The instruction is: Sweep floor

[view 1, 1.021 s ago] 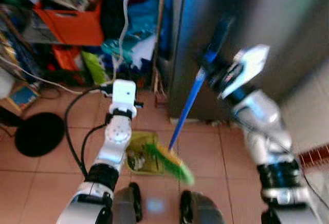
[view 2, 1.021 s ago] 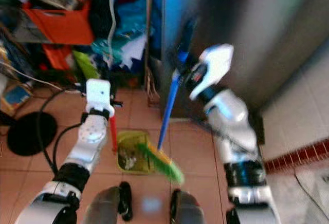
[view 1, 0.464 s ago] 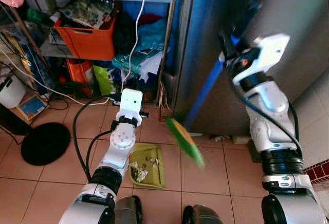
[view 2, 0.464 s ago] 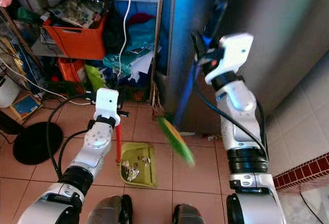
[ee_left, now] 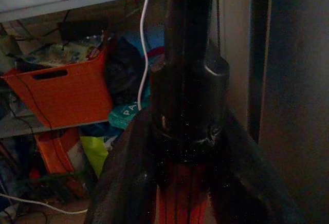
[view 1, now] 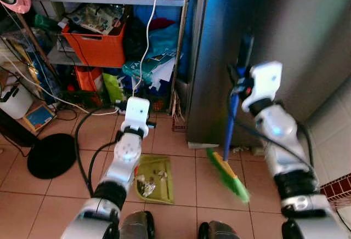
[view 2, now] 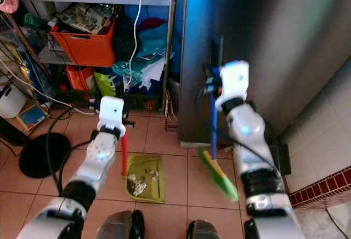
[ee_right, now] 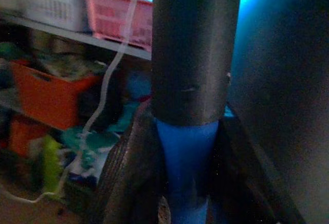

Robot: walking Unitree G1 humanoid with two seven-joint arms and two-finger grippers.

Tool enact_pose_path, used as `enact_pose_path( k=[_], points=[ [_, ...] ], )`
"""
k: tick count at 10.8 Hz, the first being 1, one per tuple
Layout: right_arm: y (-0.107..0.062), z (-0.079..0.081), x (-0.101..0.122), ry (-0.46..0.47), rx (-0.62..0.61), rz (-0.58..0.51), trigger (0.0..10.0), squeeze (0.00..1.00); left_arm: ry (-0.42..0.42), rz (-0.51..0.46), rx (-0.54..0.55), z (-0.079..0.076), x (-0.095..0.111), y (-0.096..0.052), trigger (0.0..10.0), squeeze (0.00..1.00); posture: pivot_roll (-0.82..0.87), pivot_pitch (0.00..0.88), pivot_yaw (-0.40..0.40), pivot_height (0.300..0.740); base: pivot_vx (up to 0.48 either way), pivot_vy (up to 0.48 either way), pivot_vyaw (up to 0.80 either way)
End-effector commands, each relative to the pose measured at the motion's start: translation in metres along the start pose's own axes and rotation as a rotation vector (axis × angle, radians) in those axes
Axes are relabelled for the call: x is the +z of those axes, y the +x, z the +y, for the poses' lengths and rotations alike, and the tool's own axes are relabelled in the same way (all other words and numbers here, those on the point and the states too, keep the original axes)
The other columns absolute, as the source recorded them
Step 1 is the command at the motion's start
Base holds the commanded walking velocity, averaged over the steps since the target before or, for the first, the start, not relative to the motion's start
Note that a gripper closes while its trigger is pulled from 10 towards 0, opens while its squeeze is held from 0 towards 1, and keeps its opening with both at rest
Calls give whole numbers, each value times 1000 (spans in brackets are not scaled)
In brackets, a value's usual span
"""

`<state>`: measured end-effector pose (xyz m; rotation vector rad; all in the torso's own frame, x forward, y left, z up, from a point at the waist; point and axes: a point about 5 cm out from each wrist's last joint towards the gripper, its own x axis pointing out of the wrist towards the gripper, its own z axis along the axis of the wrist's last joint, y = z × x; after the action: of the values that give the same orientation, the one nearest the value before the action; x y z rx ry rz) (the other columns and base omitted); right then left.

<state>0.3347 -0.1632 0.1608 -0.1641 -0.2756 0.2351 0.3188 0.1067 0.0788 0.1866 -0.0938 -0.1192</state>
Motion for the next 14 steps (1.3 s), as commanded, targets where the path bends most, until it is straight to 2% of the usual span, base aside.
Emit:
enact_pose_path(
  k=[1, 2, 3, 4, 5, 8, 9, 12, 13, 14],
  points=[
    [0, 2, -4, 6, -62, 10, 10000, 0, 34, -28, 3, 2, 3, -2, 10000, 0, -54, 0, 20, 740, 0, 0, 0],
    [-5, 4, -15, 3, -127, 67, 10000, 0, 33, -21, 8, 2, -1, -5, 10000, 0, -48, 0, 9, 740, 0, 0, 0],
    [-14, 5, -34, 57, -242, 196, 10000, 0, 34, -19, 7, 0, -2, -5, 10000, 0, -45, 0, 2, 740, 0, 0, 0],
    [-19, 2, -41, 95, -300, 235, 10000, 0, 37, -28, 0, -1, 1, -3, 10000, 0, -48, 0, 7, 740, 0, 0, 0],
    [-21, 3, -42, 132, -317, 227, 10000, 0, 39, -33, -9, -2, 3, -1, 10000, 0, -55, 0, 12, 740, 0, 0, 0],
    [-23, 8, -44, 377, -433, 233, 10000, 0, 37, -43, -6, -1, 6, 3, 10000, 0, -61, 0, 16, 740, 0, 0, 0],
    [-21, 11, -42, 503, -469, 229, 10000, 0, 35, -43, -3, -1, 6, 3, 10000, 0, -62, 0, 17, 740, 0, 0, 0],
    [-12, 11, -29, 636, -462, 149, 10000, 0, 32, -42, -2, -2, 5, 4, 10000, 0, -58, 0, 10, 740, 0, 0, 0],
    [-10, 9, -24, 630, -443, 125, 10000, 0, 34, -39, -1, -2, 4, 3, 10000, 0, -61, 0, 12, 740, 0, 0, 0],
    [-7, 2, -17, 535, -426, 82, 10000, 0, 32, -29, -11, -3, 3, 3, 10000, 0, -61, 0, 15, 740, 0, 0, 0]
  ],
)
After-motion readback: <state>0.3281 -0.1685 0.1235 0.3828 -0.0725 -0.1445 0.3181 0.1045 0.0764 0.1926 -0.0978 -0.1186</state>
